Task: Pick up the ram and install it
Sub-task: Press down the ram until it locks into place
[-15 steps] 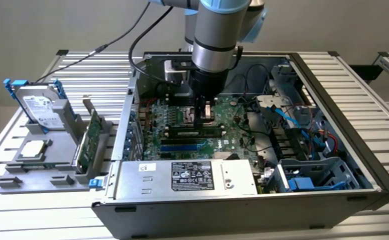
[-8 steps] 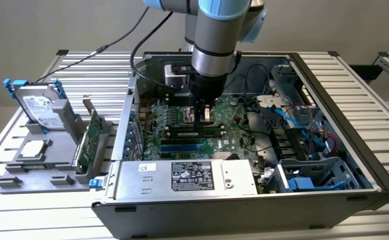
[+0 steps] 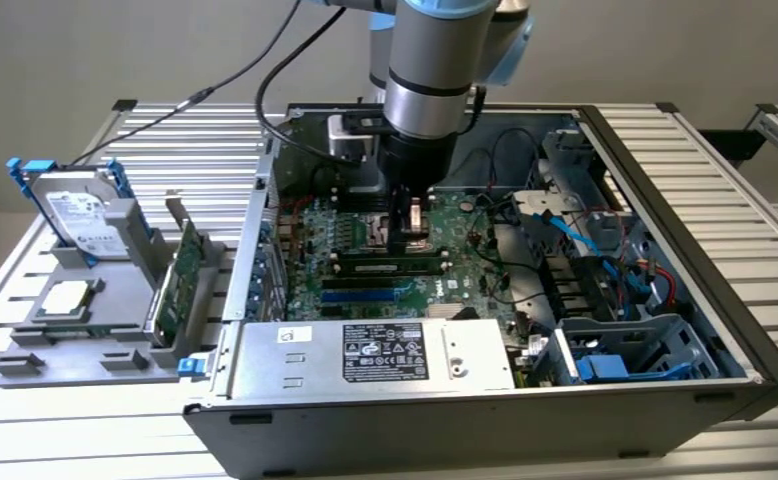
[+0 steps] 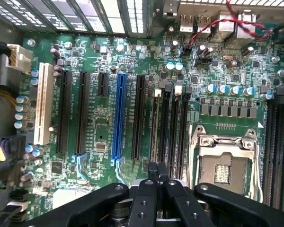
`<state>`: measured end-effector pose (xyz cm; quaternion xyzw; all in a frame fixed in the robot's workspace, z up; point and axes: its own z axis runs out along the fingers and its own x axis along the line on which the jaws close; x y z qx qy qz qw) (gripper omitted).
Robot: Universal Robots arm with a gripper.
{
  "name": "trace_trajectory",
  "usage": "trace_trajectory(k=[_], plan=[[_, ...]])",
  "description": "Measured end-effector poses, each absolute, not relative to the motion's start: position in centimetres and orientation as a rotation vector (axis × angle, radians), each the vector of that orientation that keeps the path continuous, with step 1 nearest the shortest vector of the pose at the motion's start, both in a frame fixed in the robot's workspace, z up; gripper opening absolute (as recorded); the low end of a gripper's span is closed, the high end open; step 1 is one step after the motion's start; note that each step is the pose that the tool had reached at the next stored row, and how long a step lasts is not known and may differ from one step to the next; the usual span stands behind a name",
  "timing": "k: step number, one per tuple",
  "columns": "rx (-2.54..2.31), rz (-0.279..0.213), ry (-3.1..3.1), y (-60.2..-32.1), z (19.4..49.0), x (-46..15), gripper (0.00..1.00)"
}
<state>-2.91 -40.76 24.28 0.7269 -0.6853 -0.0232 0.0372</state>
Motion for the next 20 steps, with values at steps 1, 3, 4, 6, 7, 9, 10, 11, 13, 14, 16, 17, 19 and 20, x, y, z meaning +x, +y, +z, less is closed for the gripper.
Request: trace_trajectory(k=[1, 3, 4, 6, 7, 9, 10, 11, 13, 14, 16, 17, 19, 20], plan=[[2.231, -0.071, -2.103, -40.76, 24.64, -2.9, 0.11], [2.231, -0.071, -2.103, -40.77, 24.95, -2.9, 0.11], [2.231, -0.071, -2.103, -40.76, 24.95, -2.9, 0.11], [2.231, -0.071, -2.103, -40.76, 24.95, -2.9, 0.11], [2.231, -0.071, -2.103, -40.77, 24.95, -2.9, 0.11], [2.231, -0.071, -2.103, -40.77, 24.95, -2.9, 0.11], [2.231, -0.071, -2.103, -40.77, 24.95, -2.9, 0.11], [2.231, -0.071, -2.103, -40.77, 24.95, -2.9, 0.11], [2.231, -0.071, -2.103, -40.77, 24.95, -2.9, 0.11], [2.231, -0.071, -2.103, -40.77, 24.95, -2.9, 0.11], [2.231, -0.071, -2.103, -40.77, 24.95, -2.9, 0.11], [2.231, -0.071, -2.103, -40.77, 24.95, -2.9, 0.11], [2.231, -0.071, -2.103, -40.77, 24.95, -2.9, 0.11], [2.231, -0.071, -2.103, -40.77, 24.95, -2.9, 0.11]])
